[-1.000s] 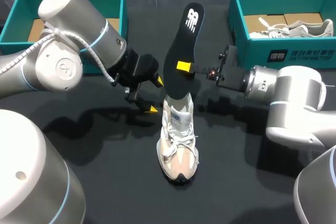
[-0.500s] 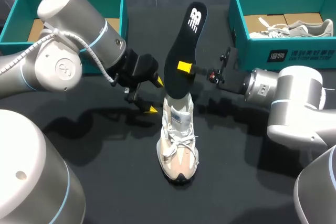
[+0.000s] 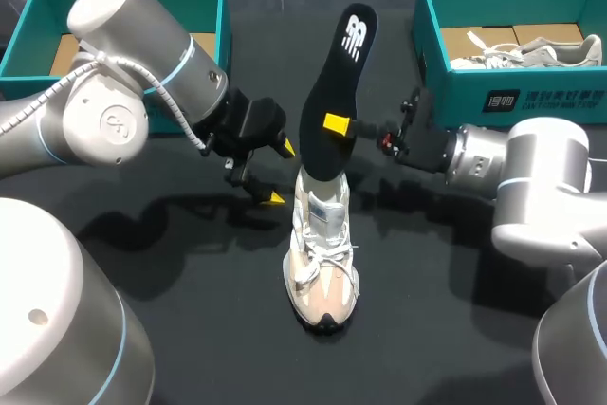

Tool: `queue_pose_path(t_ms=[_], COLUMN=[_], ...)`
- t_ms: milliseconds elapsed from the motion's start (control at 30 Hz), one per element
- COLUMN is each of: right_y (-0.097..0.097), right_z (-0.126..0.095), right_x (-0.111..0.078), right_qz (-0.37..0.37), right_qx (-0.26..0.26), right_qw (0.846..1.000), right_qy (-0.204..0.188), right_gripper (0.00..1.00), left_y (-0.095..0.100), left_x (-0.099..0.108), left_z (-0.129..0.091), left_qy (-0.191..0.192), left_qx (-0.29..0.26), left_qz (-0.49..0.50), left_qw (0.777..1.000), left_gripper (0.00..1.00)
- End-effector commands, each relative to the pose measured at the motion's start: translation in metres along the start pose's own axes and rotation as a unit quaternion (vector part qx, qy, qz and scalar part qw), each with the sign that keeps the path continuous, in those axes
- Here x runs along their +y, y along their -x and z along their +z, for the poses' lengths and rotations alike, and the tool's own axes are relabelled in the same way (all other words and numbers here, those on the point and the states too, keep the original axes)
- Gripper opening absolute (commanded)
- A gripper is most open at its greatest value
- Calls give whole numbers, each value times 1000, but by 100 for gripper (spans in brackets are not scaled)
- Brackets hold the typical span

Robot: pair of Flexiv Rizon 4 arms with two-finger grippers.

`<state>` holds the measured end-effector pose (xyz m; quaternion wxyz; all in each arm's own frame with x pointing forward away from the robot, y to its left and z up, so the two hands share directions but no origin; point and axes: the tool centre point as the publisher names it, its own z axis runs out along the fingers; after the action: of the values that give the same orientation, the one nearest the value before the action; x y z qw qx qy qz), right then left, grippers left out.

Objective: Take the shoe out of the shoebox, open the shoe tongue, remove and reinsert the insole, then place the shoe into the shoebox

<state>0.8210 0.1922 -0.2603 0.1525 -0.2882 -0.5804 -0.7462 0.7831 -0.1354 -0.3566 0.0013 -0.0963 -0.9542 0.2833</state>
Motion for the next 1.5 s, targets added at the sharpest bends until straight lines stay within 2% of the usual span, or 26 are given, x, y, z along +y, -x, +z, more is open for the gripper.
queue_pose_path(t_ms=[33,233,400,700,1067,1500], right_y=[0,1,-3,-6,3,1], right_z=[0,4,10,10,2,8], right_x=[-1,-6,-11,-10,-7,-18], right_qz=[0,-21,-55,-96,-118,-126], right_qx=[0,13,17,33,43,53], right_qw=[1000,1000,998,993,990,986], right_qy=[0,0,-28,-53,-69,-92], right_gripper=[0,0,0,0,0,0], left_y=[-1,-1,-1,-1,-1,-1], left_x=[0,0,0,0,0,0], left_z=[0,0,0,0,0,0], left_qy=[1,1,1,1,1,1], left_qx=[-1,-1,-1,-1,-1,-1], left_qz=[0,0,0,0,0,0], left_qw=[1000,1000,1000,1000,1000,1000], left_gripper=[100,100,100,100,100,100])
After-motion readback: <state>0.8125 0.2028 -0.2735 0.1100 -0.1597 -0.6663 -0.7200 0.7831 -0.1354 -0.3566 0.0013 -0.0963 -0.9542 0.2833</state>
